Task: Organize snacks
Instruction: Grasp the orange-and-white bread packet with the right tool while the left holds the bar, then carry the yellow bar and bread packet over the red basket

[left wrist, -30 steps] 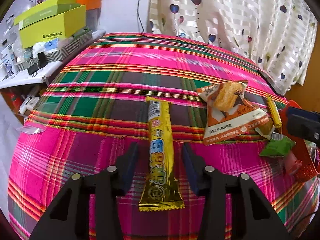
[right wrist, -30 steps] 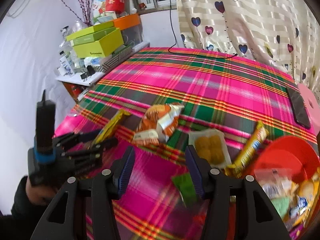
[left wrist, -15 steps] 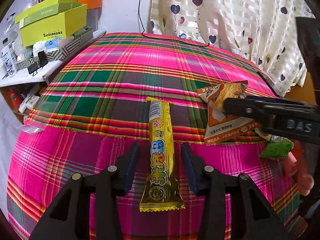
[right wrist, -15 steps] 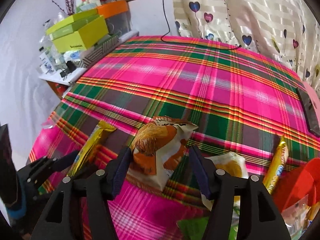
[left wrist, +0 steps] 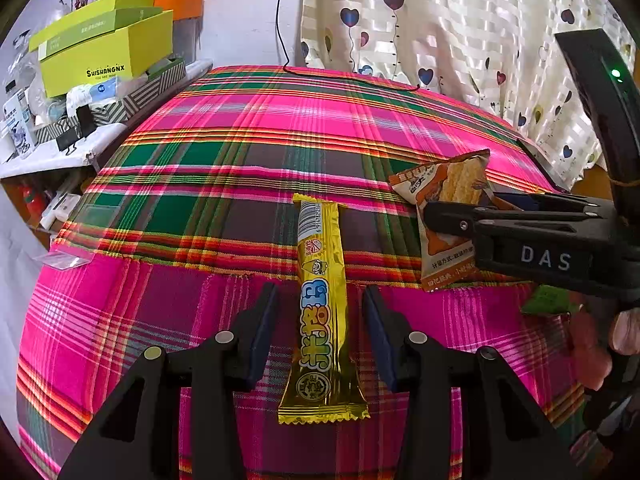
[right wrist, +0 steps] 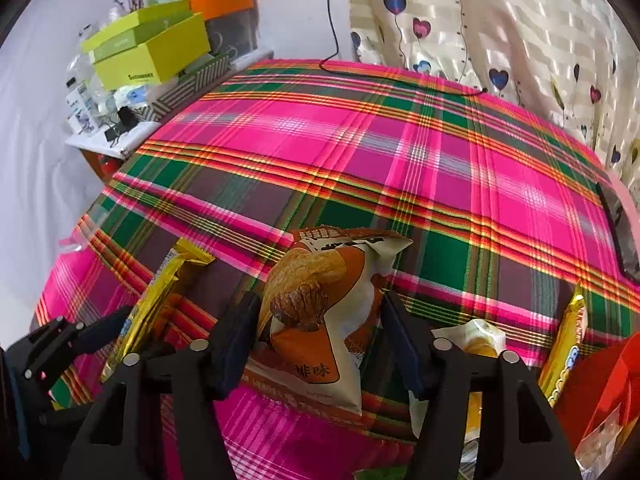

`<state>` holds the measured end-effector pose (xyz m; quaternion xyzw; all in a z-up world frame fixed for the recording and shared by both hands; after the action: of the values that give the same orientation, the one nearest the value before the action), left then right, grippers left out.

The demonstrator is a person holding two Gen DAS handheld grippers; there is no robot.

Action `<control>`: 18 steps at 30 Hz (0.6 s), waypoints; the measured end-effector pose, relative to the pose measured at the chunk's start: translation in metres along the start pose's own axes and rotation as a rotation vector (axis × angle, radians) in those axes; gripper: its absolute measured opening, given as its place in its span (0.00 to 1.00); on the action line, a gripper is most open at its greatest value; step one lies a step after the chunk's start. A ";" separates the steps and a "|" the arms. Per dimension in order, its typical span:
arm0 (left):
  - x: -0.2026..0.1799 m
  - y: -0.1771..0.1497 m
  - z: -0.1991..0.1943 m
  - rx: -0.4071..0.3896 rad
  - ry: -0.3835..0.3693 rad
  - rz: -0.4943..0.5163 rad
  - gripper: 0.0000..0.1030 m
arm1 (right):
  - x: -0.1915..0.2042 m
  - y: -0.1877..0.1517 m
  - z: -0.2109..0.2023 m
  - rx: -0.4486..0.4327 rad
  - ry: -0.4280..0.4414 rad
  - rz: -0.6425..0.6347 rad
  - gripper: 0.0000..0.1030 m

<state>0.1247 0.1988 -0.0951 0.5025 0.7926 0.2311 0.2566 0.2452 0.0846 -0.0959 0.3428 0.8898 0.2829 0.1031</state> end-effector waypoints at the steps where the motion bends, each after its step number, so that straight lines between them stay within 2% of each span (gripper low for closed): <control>1: 0.001 0.000 0.000 0.000 -0.001 -0.001 0.43 | 0.000 -0.001 -0.001 -0.003 -0.001 -0.001 0.55; 3: 0.000 0.000 0.000 0.000 -0.005 -0.004 0.43 | 0.001 -0.003 -0.005 -0.009 0.005 -0.006 0.43; 6: 0.001 0.000 0.000 -0.003 0.008 -0.009 0.37 | 0.003 -0.007 -0.012 -0.017 -0.002 -0.030 0.43; 7: 0.002 0.000 -0.001 -0.005 0.017 -0.012 0.30 | 0.004 -0.009 -0.014 -0.020 -0.002 -0.039 0.43; 9: 0.005 -0.001 -0.002 -0.005 0.025 -0.022 0.23 | 0.002 -0.012 -0.016 -0.021 0.008 -0.034 0.42; 18: -0.002 -0.006 -0.011 0.006 0.007 -0.041 0.23 | 0.001 -0.020 -0.048 -0.080 0.045 -0.027 0.42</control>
<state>0.1141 0.1928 -0.0900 0.4862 0.8043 0.2254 0.2569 0.2152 0.0526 -0.0686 0.3197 0.8845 0.3246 0.1006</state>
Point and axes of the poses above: each gripper's, at about its wrist camera, not at the fingertips, and z roughly the way its jaws point, x to its left, y to its top, the point moved 6 cm from there along z, roughly the way its jaws point, and after that the axes turned 5 degrees about -z, right-handed, at the moved point
